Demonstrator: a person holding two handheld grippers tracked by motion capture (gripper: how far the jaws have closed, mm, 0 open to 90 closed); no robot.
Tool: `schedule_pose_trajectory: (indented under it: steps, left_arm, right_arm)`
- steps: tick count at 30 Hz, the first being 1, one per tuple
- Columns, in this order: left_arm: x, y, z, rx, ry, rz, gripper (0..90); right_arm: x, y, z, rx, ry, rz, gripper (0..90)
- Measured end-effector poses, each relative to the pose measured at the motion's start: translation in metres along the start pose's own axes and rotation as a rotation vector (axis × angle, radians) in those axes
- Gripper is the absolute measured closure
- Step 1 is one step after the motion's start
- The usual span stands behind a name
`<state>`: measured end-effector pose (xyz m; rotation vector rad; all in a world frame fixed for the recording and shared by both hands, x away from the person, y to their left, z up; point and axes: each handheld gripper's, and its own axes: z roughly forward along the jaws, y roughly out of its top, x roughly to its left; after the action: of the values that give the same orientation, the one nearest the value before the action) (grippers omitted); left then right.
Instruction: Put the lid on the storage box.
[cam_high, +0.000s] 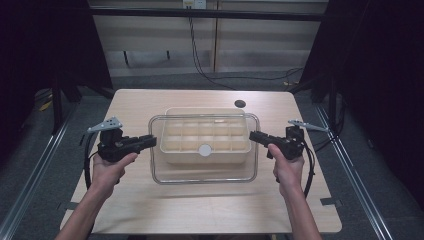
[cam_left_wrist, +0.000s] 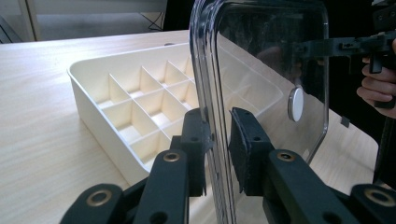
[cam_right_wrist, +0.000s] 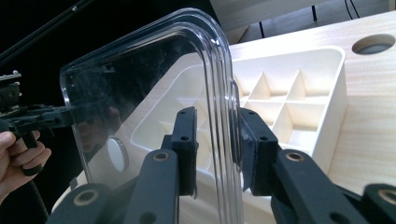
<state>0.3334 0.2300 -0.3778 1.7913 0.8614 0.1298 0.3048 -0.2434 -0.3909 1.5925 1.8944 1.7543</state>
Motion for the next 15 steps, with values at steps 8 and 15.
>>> schedule_pose_trajectory:
  steps: [8,15]
  left_arm:
    - [0.004,0.015,0.005,-0.007,0.018,0.003,76.3]
    - [0.010,0.027,0.008,-0.010,0.026,0.002,76.3]
  right_arm:
    - [0.000,0.021,0.006,-0.020,-0.007,-0.008,70.4]
    - [-0.003,0.029,0.011,-0.030,-0.006,0.003,70.4]
